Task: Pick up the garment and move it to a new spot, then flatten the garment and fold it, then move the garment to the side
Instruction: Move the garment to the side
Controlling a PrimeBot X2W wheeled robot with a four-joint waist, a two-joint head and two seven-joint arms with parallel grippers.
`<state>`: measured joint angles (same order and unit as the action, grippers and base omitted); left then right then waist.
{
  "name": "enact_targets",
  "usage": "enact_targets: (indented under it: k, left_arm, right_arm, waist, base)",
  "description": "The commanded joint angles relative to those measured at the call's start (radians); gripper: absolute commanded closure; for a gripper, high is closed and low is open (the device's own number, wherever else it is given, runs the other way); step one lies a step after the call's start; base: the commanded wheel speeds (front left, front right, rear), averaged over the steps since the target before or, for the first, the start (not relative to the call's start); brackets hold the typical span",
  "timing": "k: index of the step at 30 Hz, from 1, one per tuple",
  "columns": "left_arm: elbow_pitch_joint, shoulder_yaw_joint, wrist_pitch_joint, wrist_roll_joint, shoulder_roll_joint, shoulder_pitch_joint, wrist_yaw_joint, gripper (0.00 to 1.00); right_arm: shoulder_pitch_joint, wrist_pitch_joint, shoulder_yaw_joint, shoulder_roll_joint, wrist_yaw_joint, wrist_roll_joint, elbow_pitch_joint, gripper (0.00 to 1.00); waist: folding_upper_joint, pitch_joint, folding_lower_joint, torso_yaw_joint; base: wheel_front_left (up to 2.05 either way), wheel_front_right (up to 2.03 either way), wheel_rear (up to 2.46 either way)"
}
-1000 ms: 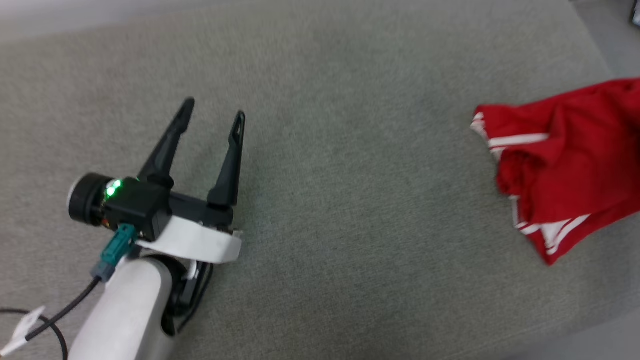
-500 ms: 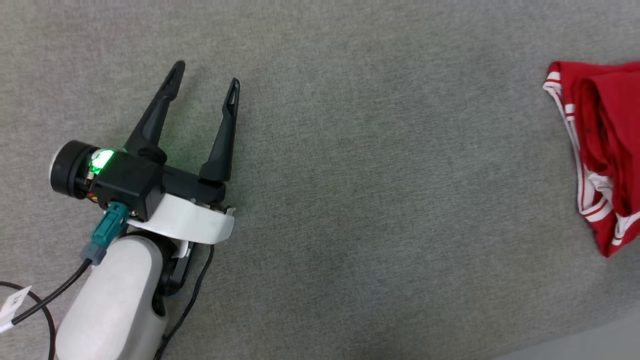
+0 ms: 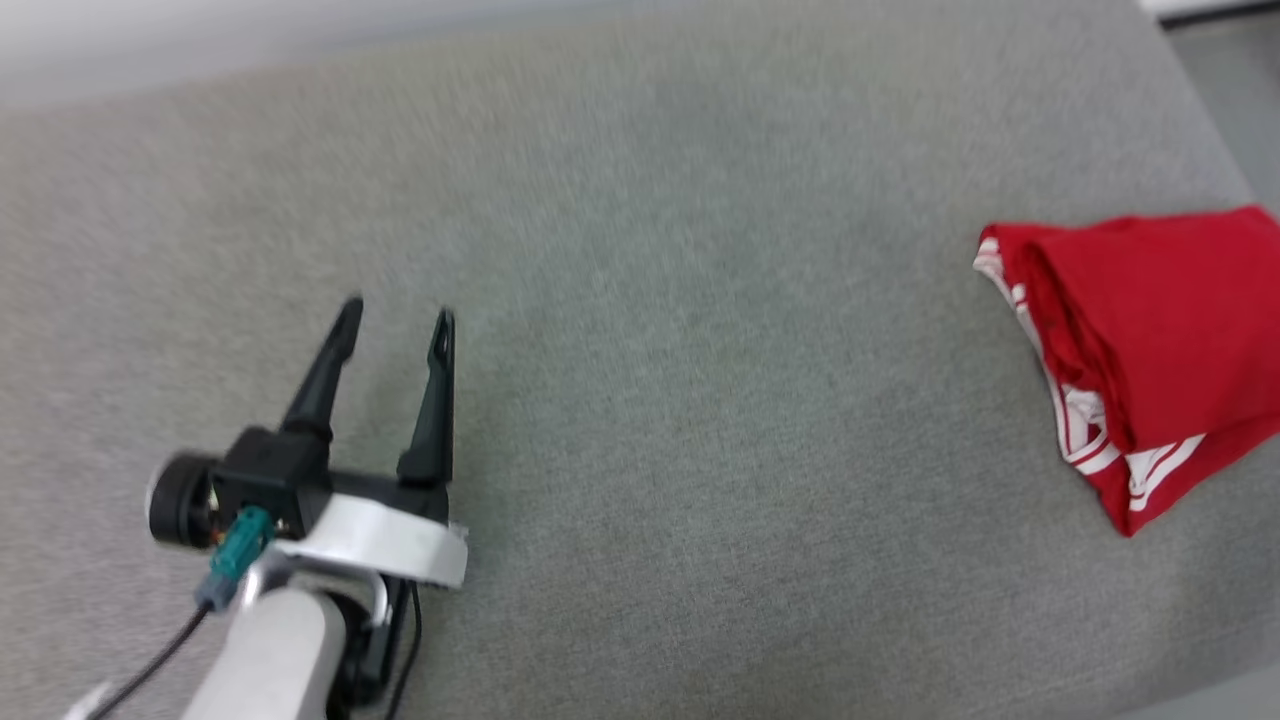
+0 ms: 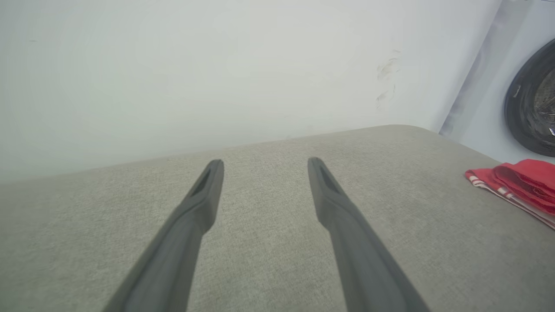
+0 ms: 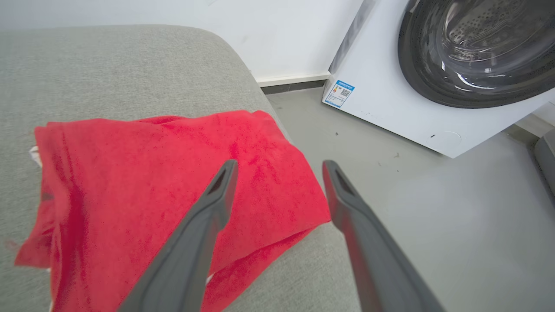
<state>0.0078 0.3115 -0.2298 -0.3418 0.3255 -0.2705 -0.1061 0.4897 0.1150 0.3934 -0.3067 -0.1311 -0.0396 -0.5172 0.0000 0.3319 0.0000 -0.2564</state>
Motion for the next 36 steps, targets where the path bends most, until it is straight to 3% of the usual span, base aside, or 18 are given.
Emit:
enact_targets:
  k: [1, 13, 21, 36]
  left_arm:
    - [0.009, -0.003, -0.003, -0.013, -0.011, 0.033, -0.007, 0.0]
    - [0.049, -0.043, -0.019, -0.083, -0.054, 0.202, -0.062, 0.0]
    - [0.082, -0.071, -0.029, -0.088, -0.029, 0.262, -0.067, 0.0]
    - [0.116, -0.083, -0.032, -0.085, -0.001, 0.321, -0.065, 0.0]
  right_arm:
    - [-0.052, -0.008, -0.013, 0.022, 0.001, 0.013, 0.038, 0.0]
    - [-0.347, 0.005, -0.157, 0.192, 0.001, 0.088, 0.302, 0.0]
    - [-0.431, -0.031, -0.253, 0.228, 0.001, 0.133, 0.403, 0.0]
    - [-0.596, -0.059, -0.33, 0.255, 0.001, 0.099, 0.614, 0.0]
  waist:
    - [0.0, -0.103, 0.0, 0.022]
    - [0.0, -0.278, 0.0, 0.131]
    - [0.0, -0.343, 0.0, 0.192]
    - [0.0, -0.396, 0.0, 0.194]
  base:
    - [0.0, 0.0, 0.0]
    - [0.0, 0.0, 0.0]
    - [0.0, 0.0, 0.0]
    - [0.0, 0.0, 0.0]
